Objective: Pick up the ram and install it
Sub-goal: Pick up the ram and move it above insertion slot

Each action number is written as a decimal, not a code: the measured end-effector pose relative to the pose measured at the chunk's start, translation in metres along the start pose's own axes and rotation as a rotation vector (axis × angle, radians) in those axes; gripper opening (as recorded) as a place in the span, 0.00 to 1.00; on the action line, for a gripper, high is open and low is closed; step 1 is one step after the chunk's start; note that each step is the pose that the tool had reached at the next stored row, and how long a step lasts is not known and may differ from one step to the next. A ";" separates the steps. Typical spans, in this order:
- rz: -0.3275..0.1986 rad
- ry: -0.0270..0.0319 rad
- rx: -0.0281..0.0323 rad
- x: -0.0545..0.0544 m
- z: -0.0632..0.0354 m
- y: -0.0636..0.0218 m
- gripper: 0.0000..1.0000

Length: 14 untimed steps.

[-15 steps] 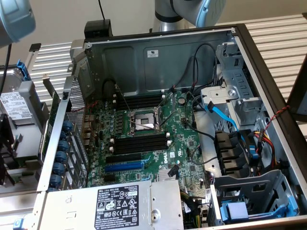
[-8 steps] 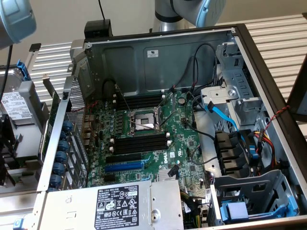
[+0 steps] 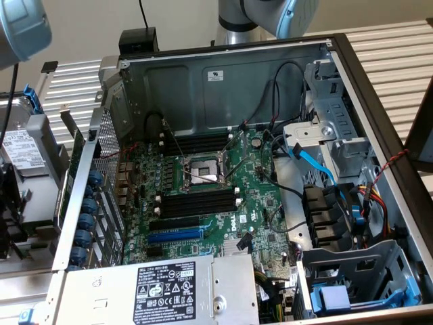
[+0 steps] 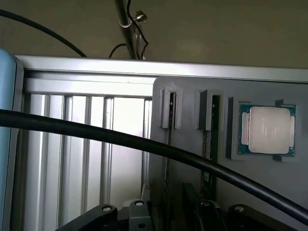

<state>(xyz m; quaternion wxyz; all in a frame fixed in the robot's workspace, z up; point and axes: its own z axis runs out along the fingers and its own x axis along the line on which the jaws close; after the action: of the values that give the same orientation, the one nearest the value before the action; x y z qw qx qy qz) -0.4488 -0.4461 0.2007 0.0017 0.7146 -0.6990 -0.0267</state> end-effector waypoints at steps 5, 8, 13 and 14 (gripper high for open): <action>0.000 0.0000 -0.0002 0.000 0.0005 -0.0002 0.36; 0.000 -0.0001 -0.0009 0.000 0.0014 -0.0002 0.36; 0.000 -0.0001 -0.0013 -0.001 0.0022 -0.0003 0.36; 0.000 -0.0002 -0.0012 -0.001 0.0023 -0.0003 0.36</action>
<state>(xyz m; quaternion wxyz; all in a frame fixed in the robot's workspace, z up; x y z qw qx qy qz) -0.4486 -0.4453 0.1984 0.0020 0.7146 -0.6990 -0.0272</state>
